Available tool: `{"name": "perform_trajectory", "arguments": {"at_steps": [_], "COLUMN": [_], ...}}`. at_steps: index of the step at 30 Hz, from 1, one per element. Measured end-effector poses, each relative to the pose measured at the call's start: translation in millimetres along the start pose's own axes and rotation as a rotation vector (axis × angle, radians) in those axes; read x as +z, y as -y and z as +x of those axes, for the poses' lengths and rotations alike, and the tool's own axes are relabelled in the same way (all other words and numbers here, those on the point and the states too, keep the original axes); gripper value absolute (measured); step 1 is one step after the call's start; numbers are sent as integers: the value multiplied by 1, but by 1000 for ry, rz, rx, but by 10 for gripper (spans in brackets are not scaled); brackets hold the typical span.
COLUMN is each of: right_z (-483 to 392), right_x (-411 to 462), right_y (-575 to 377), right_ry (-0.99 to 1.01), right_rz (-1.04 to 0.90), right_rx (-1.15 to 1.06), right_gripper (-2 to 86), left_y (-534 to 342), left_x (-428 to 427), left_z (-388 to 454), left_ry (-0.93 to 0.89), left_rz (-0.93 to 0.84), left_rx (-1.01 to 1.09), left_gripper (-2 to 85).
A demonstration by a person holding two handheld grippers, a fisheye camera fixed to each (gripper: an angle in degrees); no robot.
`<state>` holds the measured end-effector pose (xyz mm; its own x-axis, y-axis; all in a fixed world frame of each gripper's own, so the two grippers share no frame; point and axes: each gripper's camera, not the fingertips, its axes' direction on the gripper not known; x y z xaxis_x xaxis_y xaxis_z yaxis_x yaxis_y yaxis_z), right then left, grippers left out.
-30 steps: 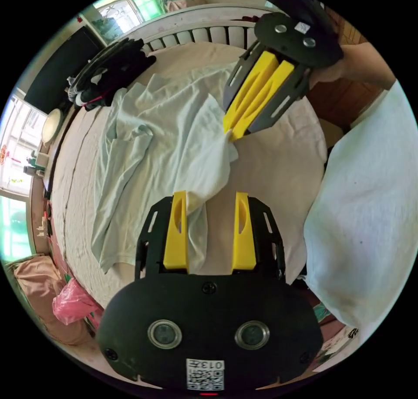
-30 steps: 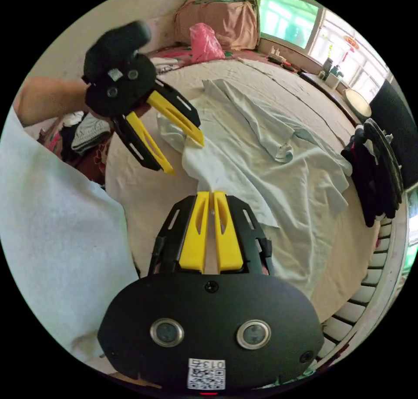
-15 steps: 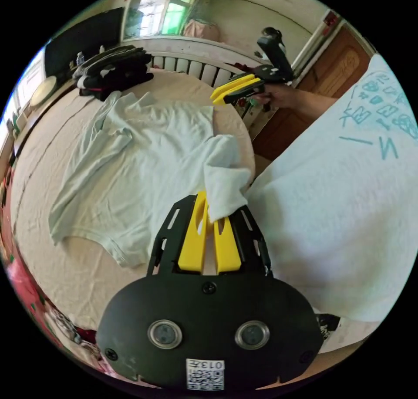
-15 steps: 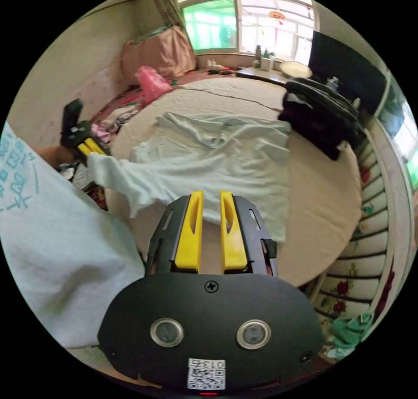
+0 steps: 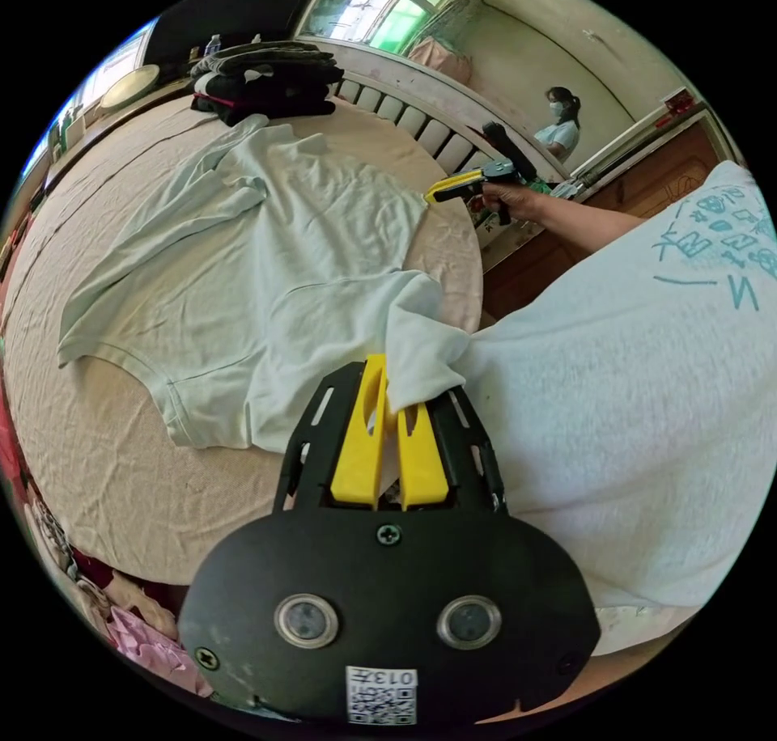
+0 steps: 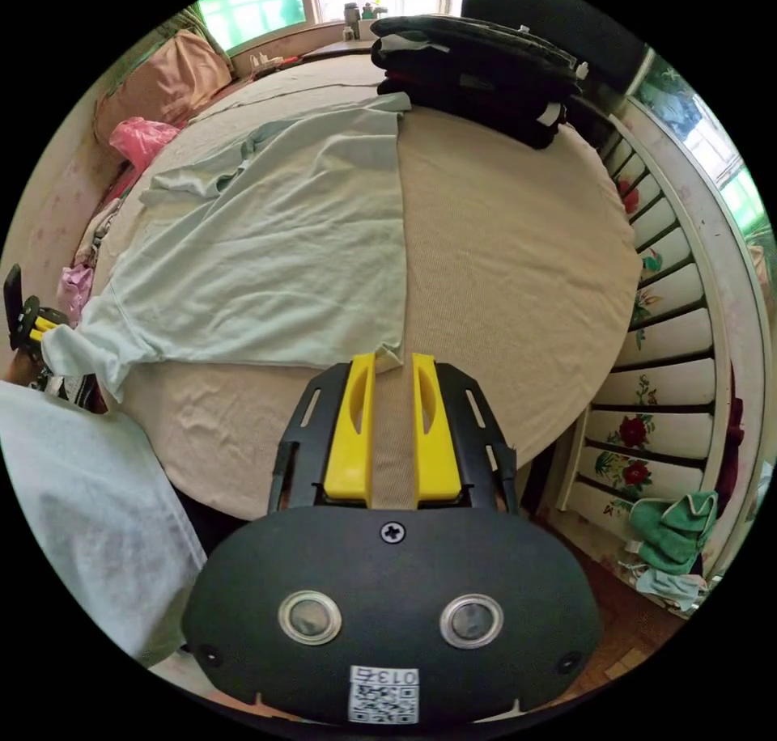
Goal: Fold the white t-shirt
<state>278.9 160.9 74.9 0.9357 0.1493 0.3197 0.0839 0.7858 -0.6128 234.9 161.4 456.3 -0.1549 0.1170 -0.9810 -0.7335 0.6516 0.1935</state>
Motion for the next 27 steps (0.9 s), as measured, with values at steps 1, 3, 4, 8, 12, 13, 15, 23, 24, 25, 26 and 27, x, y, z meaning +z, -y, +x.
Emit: {"name": "perform_trajectory", "arguments": {"at_steps": [1,3,4,8,12,13,15,23,24,25,26,27], "right_z": [1,4,3,-8,-15,-18,-28,-77,-83,-85,-90,-95], "right_x": [-3,-13,-13,-4,-18,-23,-53,-189,-221,-239,-275,-310], "right_y": [-1,-6,-7,-11,-9,-8,6,148,165,171,178,177], "right_ry": [18,98,107,43,45,32,22,-183,-197,-199,-198,-200], "right_rz": [10,39,36,12,10,14,100,415,491,535,627,709], "right_rx": [9,53,56,36,27,14,-52,-296,-301,-299,-294,-299], "right_gripper": [82,88,88,70,25,22,15,12,12,12,13,13], "left_y": [-1,-3,-4,-8,-13,-15,-16,36,40,47,52,52], "left_x": [-5,-11,-15,-25,-41,-50,-69,-274,-295,-338,-380,-400], "left_z": [0,1,2,9,15,16,13,-70,-70,-65,-54,-46], "left_ry": [0,-7,-12,-5,17,34,78,357,389,446,498,526], "left_rz": [4,11,15,5,16,28,61,351,381,449,515,546], "left_rx": [-7,-17,-21,-16,-22,-25,-24,-128,-127,-117,-92,-79], "left_gripper": [-7,-7,-7,-7,-7,-7,-7,-7,-7,-7,-7,-7]}}
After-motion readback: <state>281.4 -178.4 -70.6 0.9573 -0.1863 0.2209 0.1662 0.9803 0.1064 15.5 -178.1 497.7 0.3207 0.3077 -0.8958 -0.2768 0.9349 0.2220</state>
